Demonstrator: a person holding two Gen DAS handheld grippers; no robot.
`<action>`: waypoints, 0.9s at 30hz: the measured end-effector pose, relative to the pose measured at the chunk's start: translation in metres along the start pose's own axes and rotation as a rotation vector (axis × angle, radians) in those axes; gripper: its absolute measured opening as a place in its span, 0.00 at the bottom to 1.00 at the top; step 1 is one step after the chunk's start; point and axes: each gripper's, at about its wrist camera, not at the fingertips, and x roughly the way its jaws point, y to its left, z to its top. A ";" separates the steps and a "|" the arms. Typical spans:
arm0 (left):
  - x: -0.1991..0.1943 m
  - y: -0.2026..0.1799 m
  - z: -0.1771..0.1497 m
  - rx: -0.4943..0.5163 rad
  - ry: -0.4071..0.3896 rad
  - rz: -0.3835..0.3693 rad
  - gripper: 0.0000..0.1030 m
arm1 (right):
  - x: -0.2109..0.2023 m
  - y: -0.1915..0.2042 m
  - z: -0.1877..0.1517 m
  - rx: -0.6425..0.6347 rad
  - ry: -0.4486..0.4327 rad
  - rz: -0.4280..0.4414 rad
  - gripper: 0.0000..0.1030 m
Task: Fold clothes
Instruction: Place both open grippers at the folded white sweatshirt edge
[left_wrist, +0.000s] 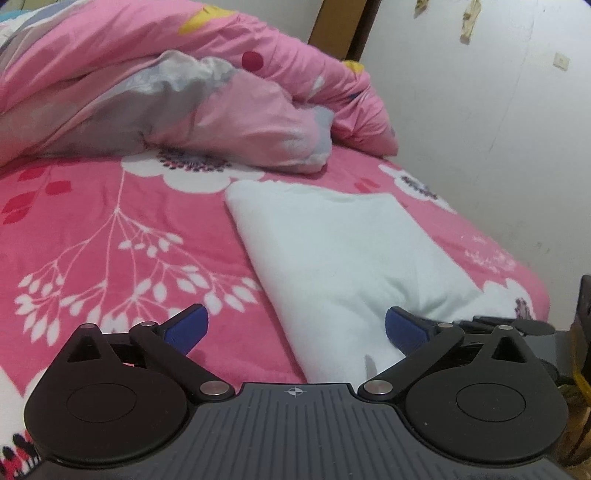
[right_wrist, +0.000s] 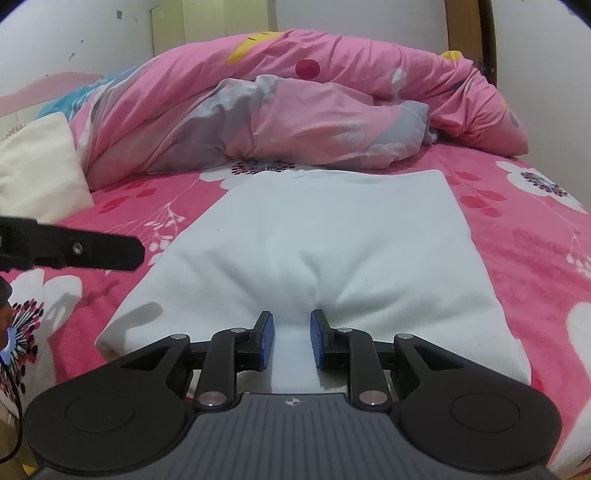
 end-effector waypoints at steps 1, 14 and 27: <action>0.001 -0.001 0.000 0.004 0.010 0.003 1.00 | 0.000 0.000 0.000 0.000 -0.001 -0.001 0.22; 0.001 -0.005 0.000 0.023 0.051 0.040 1.00 | -0.002 0.000 -0.001 0.001 -0.003 -0.003 0.22; 0.007 -0.004 0.001 -0.014 0.096 0.112 1.00 | -0.002 0.001 -0.001 -0.004 -0.008 -0.011 0.23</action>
